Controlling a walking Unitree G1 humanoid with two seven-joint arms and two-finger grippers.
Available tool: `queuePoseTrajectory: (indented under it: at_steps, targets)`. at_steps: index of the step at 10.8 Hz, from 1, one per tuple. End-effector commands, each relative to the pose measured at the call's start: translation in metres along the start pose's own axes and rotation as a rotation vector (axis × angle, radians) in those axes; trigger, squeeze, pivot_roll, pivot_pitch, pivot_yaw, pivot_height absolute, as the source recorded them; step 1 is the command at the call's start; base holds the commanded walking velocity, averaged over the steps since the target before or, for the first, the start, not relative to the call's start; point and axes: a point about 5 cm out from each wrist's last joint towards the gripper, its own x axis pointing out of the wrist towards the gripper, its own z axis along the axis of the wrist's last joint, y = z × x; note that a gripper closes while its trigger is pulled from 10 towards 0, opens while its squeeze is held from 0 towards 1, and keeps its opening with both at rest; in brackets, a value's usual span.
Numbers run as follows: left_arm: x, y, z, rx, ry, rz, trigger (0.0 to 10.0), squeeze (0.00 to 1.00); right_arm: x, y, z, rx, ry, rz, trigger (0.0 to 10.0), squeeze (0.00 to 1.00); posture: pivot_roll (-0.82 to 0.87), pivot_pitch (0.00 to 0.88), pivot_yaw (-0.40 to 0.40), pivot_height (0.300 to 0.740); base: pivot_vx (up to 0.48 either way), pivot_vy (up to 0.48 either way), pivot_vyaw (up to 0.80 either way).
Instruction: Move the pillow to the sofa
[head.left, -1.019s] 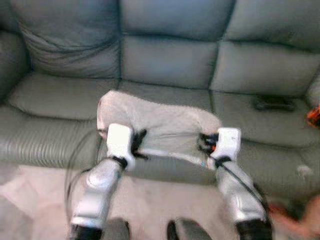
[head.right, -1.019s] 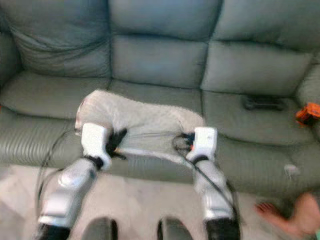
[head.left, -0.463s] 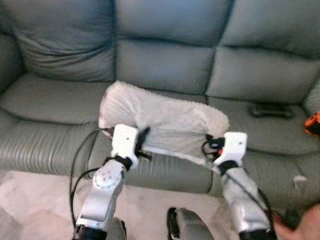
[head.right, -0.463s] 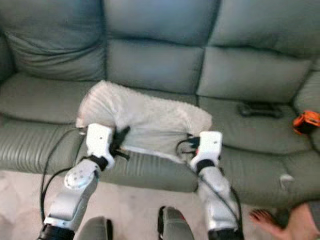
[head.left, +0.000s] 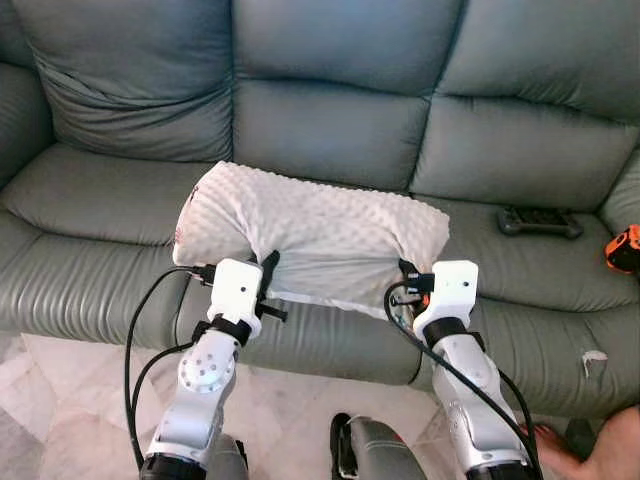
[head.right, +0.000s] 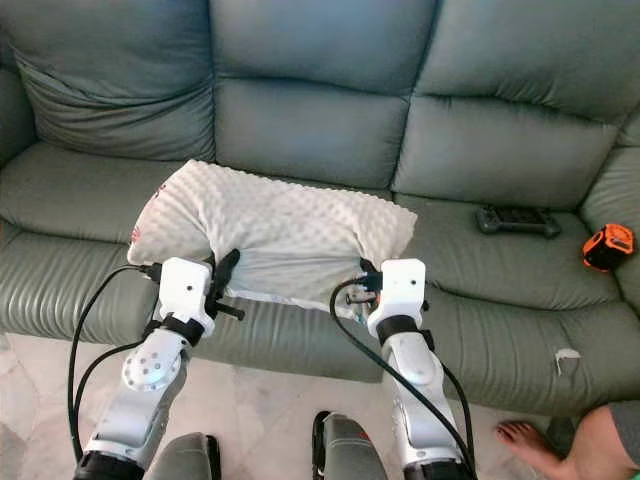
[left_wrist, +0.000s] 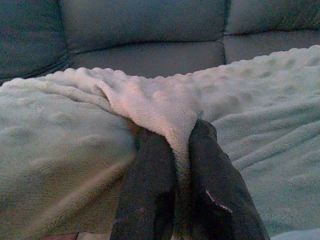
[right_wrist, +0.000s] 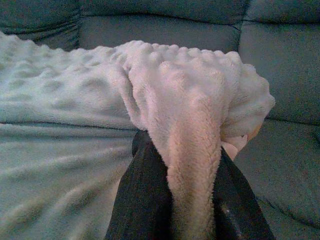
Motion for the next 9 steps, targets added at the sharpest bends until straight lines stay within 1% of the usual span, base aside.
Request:
queuePoseTrajectory:
  at_steps: [1, 2, 3, 4, 6, 9]
  targets:
    - [-0.006, 0.031, -0.002, 0.015, 0.004, 0.151, 10.0, 0.00, -0.004, -0.029, -0.003, -0.001, 0.012, -0.141, 10.0, 0.00, -0.04, 0.170, -0.055, 0.740, 0.000, 0.000, 0.00]
    - [-0.006, 0.024, -0.003, -0.012, 0.012, 0.102, 10.0, 0.00, -0.001, -0.025, -0.004, 0.008, 0.017, -0.128, 10.0, 0.00, -0.03, 0.169, -0.043, 0.740, 0.000, 0.000, -0.79]
    - [-0.006, 0.020, 0.000, -0.032, 0.000, 0.083, 10.0, 0.00, -0.001, -0.023, -0.003, 0.020, 0.014, -0.127, 10.0, 0.00, -0.04, 0.171, -0.036, 0.740, 0.000, 0.000, -0.79]
    - [-0.005, 0.018, 0.000, -0.050, 0.007, 0.079, 10.0, 0.00, 0.000, -0.023, -0.002, 0.008, 0.007, -0.126, 10.0, 0.00, -0.04, 0.175, -0.029, 0.740, 0.000, 0.000, 0.00]
    - [-0.004, 0.016, -0.002, -0.092, 0.034, 0.068, 10.0, 0.00, 0.000, -0.022, -0.002, 0.012, 0.006, -0.126, 10.0, 0.00, -0.04, 0.187, -0.027, 0.740, 0.000, 0.000, 0.00]
    - [-0.004, 0.013, -0.001, -0.094, 0.036, 0.057, 10.0, 0.00, -0.002, -0.019, -0.003, 0.020, 0.010, -0.106, 10.0, 0.00, -0.04, 0.200, -0.031, 0.696, 0.000, 0.000, 0.00]
